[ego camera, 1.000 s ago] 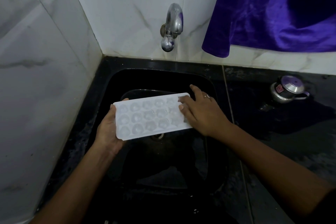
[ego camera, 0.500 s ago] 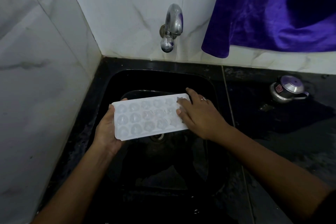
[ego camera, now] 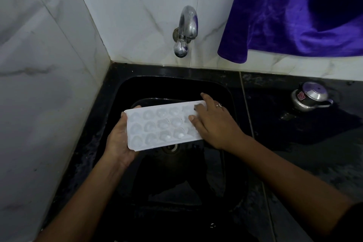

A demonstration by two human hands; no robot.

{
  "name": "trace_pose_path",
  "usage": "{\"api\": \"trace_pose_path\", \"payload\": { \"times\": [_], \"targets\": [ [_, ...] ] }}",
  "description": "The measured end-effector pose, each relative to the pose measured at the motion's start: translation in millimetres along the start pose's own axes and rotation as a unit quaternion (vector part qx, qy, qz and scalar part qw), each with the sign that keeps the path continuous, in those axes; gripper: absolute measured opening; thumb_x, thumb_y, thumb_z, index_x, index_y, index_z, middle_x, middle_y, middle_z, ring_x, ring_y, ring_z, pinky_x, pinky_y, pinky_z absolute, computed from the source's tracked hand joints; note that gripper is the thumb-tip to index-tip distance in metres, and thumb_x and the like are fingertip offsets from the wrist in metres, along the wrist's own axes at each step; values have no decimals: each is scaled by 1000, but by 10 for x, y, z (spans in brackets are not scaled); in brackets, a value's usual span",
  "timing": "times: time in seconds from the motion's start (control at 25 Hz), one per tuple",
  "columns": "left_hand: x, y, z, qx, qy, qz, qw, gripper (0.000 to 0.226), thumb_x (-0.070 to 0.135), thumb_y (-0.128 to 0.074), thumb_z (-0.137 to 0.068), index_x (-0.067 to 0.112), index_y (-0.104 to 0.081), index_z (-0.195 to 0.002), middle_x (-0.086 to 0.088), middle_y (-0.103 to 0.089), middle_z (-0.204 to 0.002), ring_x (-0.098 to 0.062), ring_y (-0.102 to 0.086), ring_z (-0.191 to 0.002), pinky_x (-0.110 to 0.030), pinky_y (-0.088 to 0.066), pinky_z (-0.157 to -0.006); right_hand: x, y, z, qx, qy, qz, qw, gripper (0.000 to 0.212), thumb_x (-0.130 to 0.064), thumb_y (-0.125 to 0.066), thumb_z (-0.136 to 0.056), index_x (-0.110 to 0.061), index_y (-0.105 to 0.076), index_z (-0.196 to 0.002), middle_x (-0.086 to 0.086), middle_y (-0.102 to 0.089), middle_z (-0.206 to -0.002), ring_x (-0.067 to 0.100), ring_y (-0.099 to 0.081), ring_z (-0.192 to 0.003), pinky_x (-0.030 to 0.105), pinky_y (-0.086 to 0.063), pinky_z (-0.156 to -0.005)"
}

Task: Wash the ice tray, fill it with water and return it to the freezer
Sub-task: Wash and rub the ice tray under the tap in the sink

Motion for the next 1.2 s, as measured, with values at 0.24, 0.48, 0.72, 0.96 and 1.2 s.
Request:
{"api": "trace_pose_path", "payload": {
  "times": [0.24, 0.48, 0.72, 0.96, 1.2],
  "targets": [
    [-24, 12, 4, 2, 1, 9, 1000, 44, 50, -39, -110, 24, -69, -128, -11, -75, -127, -32, -77, -106, -48, -65, -71, 45, 44, -17, 10, -7, -1, 1000, 49, -54, -27, -108, -25, -49, -142, 15, -18, -169, 37, -34, -148, 53, -31, -119],
    [-32, 60, -12, 8, 0, 4, 1000, 45, 50, -40, -109, 22, -68, -131, -11, -74, -129, -32, -76, -107, -48, -65, -73, 76, 7, -5, 2, -5, -4, 1000, 48, -54, -25, -108, -29, -48, -143, 15, -17, -169, 38, -33, -148, 53, -30, -118],
    [-69, 79, -29, 6, 3, 10, 1000, 46, 50, -42, -109, 20, -67, -134, -13, -72, -134, -35, -74, -113, -50, -65, -75, 82, -4, 12, -2, 3, 6, 1000, 52, -56, -22, -107, -30, -47, -145, 15, -19, -168, 38, -34, -147, 53, -31, -118],
    [-48, 70, -9, 13, -11, 14, 1000, 45, 48, -40, -109, 20, -68, -130, -11, -75, -127, -32, -77, -105, -47, -65, -71, 30, -30, 32, -1, 11, 6, 1000, 57, -58, -19, -105, -29, -45, -147, 14, -22, -167, 36, -35, -146, 54, -33, -117],
    [-8, 79, -2, 15, -11, 17, 1000, 43, 48, -38, -111, 22, -69, -126, -11, -76, -125, -31, -78, -104, -47, -65, -69, -27, -49, 25, -4, 11, 0, 1000, 54, -54, -25, -108, -25, -43, -150, 15, -20, -168, 37, -34, -147, 54, -32, -118]
  ]
}}
Point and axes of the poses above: each hand's wrist, its own z-axis away from the middle knuckle, its own y-axis out of the back of the hand, x = y × z, the point moved 9 cm from there along -z, towards the middle knuckle
